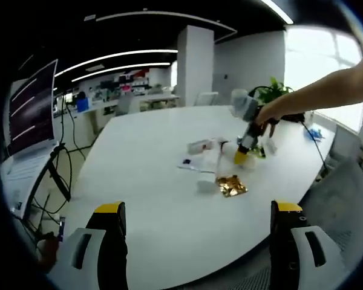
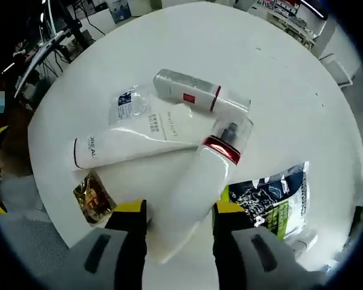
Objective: Arrange the skincare products in the storage area until every visible bottle or jar stands upright without overlapping.
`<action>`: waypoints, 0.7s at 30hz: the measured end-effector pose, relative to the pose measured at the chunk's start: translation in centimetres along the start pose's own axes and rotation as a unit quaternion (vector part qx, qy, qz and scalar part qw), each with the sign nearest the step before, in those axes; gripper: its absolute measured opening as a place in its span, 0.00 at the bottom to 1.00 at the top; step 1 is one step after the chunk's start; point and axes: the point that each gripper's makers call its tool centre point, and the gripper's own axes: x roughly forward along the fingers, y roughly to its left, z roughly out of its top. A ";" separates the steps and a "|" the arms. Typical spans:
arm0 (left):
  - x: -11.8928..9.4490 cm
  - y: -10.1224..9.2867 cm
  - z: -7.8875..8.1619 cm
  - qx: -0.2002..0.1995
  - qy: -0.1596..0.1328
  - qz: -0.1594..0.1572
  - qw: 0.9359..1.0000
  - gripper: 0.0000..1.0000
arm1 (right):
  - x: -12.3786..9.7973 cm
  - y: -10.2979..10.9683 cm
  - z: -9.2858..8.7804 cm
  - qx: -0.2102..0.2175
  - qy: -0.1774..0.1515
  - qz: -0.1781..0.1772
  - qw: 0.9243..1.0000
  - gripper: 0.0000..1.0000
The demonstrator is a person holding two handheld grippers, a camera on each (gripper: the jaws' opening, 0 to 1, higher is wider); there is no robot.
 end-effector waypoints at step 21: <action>0.7 -0.2 0.9 -0.001 0.000 0.002 1.000 0.97 | 0.7 0.5 0.7 -0.039 0.013 -0.006 0.999 0.28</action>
